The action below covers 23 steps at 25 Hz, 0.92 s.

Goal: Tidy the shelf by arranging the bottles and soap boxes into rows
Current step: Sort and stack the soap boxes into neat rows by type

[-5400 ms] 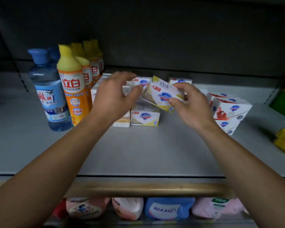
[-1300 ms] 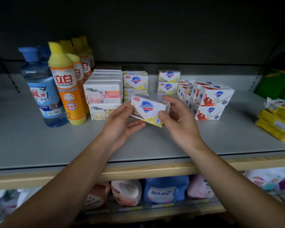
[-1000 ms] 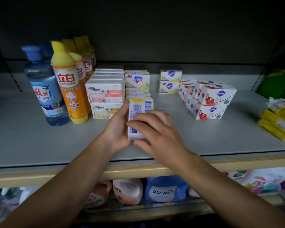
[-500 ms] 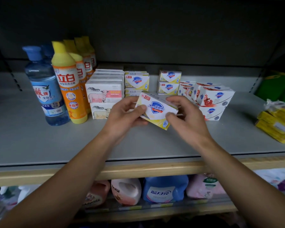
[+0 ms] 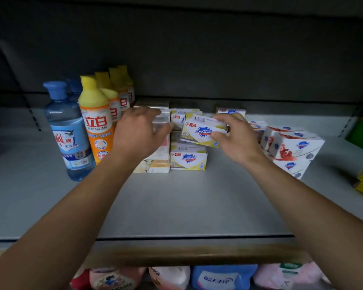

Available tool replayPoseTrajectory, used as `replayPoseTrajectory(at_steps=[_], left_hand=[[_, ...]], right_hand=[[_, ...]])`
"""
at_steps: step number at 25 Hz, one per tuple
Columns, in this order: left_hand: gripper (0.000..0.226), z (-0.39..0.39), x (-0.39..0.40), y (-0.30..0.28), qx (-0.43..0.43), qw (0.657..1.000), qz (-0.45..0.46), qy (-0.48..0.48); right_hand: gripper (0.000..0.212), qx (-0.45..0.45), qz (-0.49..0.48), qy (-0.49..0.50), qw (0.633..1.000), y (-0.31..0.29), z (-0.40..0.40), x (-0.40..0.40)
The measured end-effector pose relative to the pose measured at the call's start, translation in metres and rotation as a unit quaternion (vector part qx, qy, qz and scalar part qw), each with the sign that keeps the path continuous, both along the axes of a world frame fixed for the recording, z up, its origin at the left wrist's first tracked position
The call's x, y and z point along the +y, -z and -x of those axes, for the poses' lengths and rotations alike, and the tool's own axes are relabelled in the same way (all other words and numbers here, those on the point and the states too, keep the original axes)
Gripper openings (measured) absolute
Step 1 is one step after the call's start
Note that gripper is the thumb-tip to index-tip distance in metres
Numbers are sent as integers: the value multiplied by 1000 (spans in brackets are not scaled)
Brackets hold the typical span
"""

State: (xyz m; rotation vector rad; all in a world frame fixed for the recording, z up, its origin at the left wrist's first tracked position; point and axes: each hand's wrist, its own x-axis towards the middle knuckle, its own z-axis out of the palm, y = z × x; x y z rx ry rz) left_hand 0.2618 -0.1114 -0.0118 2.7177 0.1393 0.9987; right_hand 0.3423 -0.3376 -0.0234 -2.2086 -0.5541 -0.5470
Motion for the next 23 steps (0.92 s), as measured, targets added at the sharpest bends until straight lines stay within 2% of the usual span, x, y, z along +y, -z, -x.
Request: replayPoseTrajectory(at_steps=[2,5,10,16,20,23], left_hand=[[65,-9,5,16,60,996,-64,-35],[70,-16,9,33,22,995,-82,-52],[69,-23,11,36,-2,996,-69,-58],[68,-25,12,38,2,996,-65,-66],[69,-23,11,37,12,996,-65,-65],[69,-18,10,28,57,995,-65,-57]], right_hand=[[46,-4,38,5,999,3,-19,17],[47,-7,63,6,998,10,-43,41],[39,-78,92,21,992,26,-63,61],[42,-47,66,-4,997,31,-71,63],[52,26,90,-34,995,18,-67,57],[57,26,91,-32,995,13,-50,44]])
